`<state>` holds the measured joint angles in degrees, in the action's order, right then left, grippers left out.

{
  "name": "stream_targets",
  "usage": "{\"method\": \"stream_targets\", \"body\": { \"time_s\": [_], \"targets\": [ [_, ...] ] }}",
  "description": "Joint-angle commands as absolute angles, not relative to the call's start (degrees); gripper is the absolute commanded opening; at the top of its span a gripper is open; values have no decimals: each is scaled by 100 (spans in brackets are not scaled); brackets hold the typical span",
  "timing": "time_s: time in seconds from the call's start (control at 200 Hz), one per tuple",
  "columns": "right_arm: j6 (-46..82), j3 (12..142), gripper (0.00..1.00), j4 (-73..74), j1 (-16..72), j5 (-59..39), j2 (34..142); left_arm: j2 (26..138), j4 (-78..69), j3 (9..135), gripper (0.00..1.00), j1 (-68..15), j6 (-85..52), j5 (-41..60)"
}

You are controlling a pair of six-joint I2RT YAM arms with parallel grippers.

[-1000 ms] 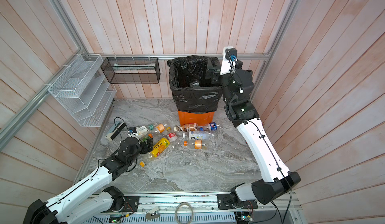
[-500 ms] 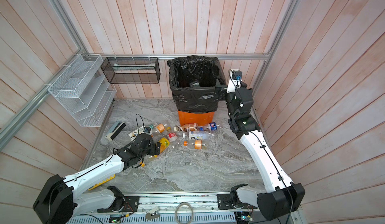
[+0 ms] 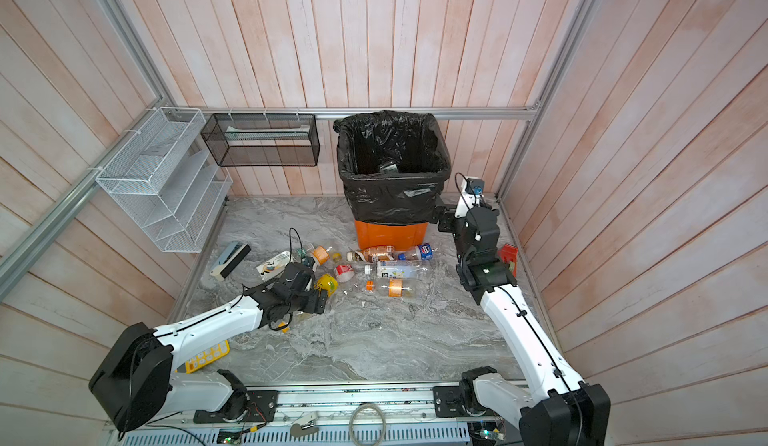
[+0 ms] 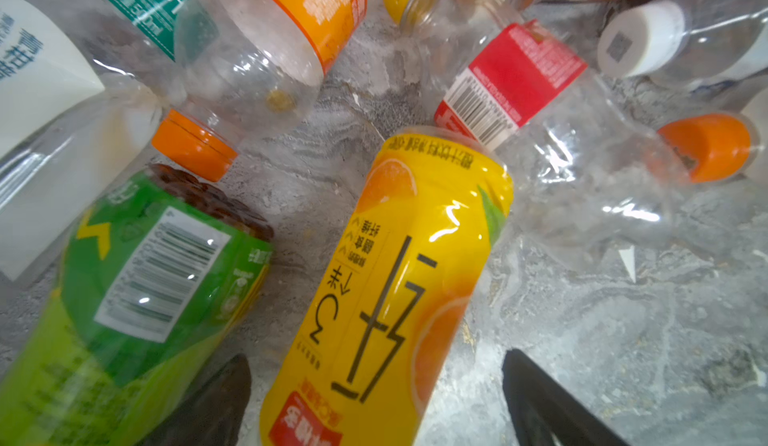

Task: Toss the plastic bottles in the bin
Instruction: 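Grasp the yellow juice bottle with the left gripper while the right withdraws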

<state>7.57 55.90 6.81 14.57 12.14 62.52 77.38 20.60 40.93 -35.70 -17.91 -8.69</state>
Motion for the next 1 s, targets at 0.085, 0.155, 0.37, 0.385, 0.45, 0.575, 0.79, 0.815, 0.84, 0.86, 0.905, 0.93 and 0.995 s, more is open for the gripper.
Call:
{"method": "stream_targets", "body": {
  "time_s": [0.085,0.155,0.37,0.385,0.45,0.575,0.79,0.815,0.84,0.86,0.905,0.93,0.995],
  "targets": [
    [1053,5162,95,735,1332,1257,5901,7890,2200,4253,93,-3579,-1669,-500],
    [1096,5034,96,696,1290,1257,5857,7992,2287,4291,93,-3581,-1675,-495],
    [1186,4766,95,637,1217,1222,5794,8269,2458,4412,91,-3586,-1683,-374],
    [1186,4760,95,638,1213,1222,5790,8284,2455,4420,91,-3589,-1684,-372],
    [1195,4702,95,614,1206,1222,5791,8325,2463,4430,90,-3594,-1680,-328],
    [1213,4636,95,624,1187,1204,5783,8440,2523,4475,87,-3593,-1662,-267],
    [1273,4548,95,632,1126,1162,5789,8517,2542,4504,74,-3595,-1638,-99],
    [1282,4544,96,633,1112,1154,5791,8509,2535,4504,71,-3590,-1643,-81],
    [1291,4531,95,626,1100,1145,5786,8495,2543,4510,68,-3594,-1648,-60],
    [1300,4521,95,628,1092,1136,5779,8484,2534,4509,66,-3592,-1661,-45],
    [1309,4492,95,633,1081,1134,5775,8422,2518,4502,62,-3595,-1688,-7],
    [1321,4483,95,633,1078,1134,5770,8382,2506,4488,61,-3595,-1703,12],
    [1345,4419,96,641,1055,1161,5729,8249,2486,4472,60,-3590,-1744,60]
  ]
}}
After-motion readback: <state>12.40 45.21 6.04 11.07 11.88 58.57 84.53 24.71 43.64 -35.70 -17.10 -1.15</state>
